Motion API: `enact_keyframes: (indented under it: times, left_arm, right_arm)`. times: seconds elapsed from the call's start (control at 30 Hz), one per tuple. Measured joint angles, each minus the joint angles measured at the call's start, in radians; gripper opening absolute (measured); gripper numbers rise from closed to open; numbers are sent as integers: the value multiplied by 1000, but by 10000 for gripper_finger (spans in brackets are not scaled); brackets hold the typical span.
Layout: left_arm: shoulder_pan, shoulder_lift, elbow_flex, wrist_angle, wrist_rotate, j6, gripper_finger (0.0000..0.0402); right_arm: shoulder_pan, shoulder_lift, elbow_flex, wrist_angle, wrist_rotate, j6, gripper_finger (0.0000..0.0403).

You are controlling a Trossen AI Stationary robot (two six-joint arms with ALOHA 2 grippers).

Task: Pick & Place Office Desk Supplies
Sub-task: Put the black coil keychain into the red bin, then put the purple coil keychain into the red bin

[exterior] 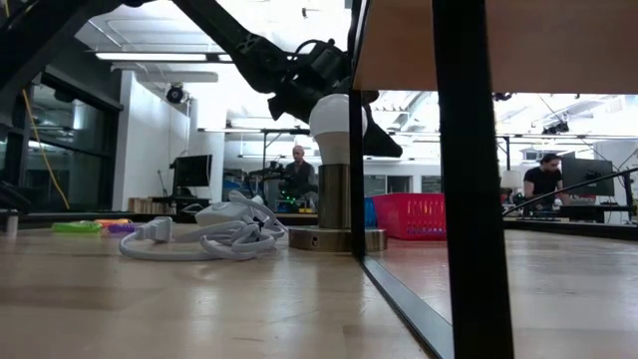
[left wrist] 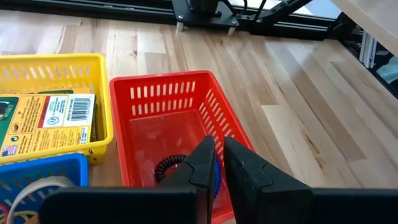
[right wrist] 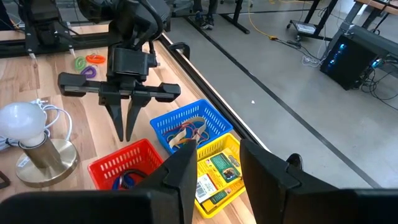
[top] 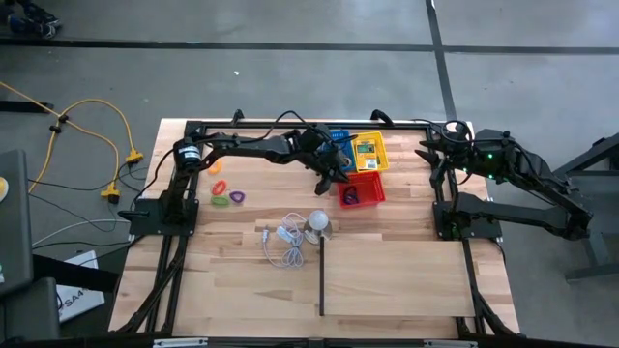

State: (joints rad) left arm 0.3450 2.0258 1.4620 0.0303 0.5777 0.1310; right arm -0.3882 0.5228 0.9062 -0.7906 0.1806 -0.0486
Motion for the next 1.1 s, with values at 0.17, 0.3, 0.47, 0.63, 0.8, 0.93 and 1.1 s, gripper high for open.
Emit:
enact_keyframes:
  times: [0.17,0.3,0.47,0.63,0.8,0.93,1.1]
  left_arm:
    - [0,0,0,0,0,0,31]
    - [0,0,0,0,0,7,31]
    - [6,-17,-2,-21,-37,27,31]
    - [21,-95,-2,-131,-236,71,31]
    - [19,-165,-2,-229,-364,91,31]
    - [17,-169,0,-246,-371,84,31]
    - [17,-169,0,-306,-377,72,31]
  right_arm:
    - [0,0,0,0,0,0,110]
    - [0,0,0,0,0,0,110]
    - [0,0,0,0,0,0,110]
    - [0,0,0,0,0,0,110]
    - [0,0,0,0,0,0,110]
    - [0,0,0,0,0,0,110]
    - [0,0,0,0,0,0,110]
